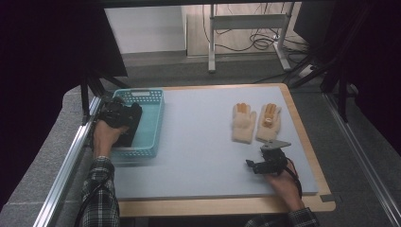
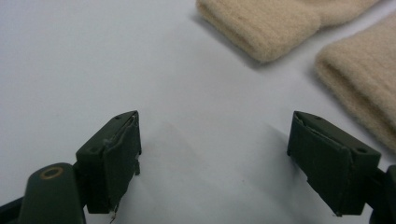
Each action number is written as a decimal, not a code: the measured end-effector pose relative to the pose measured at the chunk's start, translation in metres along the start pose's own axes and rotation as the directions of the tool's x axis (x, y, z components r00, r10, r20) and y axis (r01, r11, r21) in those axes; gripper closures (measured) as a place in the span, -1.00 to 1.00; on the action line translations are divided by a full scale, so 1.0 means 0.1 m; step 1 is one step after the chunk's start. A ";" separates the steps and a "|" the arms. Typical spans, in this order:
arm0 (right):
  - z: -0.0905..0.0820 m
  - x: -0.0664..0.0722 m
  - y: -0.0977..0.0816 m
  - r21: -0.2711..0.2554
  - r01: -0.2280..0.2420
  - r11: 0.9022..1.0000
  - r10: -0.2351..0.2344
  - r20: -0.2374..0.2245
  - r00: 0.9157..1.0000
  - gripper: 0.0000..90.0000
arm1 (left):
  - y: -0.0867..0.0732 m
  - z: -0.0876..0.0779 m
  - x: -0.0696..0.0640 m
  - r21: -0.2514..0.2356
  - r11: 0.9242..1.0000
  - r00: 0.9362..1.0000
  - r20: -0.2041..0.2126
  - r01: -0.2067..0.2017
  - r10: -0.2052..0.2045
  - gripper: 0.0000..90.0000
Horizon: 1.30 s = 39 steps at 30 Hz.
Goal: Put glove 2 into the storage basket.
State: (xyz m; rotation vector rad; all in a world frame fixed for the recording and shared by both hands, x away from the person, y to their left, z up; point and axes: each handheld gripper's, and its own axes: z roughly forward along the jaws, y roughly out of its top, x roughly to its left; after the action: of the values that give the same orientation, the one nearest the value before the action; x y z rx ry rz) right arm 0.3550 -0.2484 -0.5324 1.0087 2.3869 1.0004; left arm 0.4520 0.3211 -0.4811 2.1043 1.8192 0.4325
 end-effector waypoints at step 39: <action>0.00 0.00 0.00 0.000 0.000 1.000 0.000 0.001 1.000 -0.62 | -0.04 -0.65 -1.10 -0.374 0.893 0.904 0.240 -0.249 0.353 -1.00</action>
State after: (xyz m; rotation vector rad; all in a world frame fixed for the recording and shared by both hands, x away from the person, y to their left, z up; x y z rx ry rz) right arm 0.3547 -0.2483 -0.5324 1.0093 2.3867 0.9995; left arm 0.4050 0.2158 -0.4260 2.0783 1.1539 0.4311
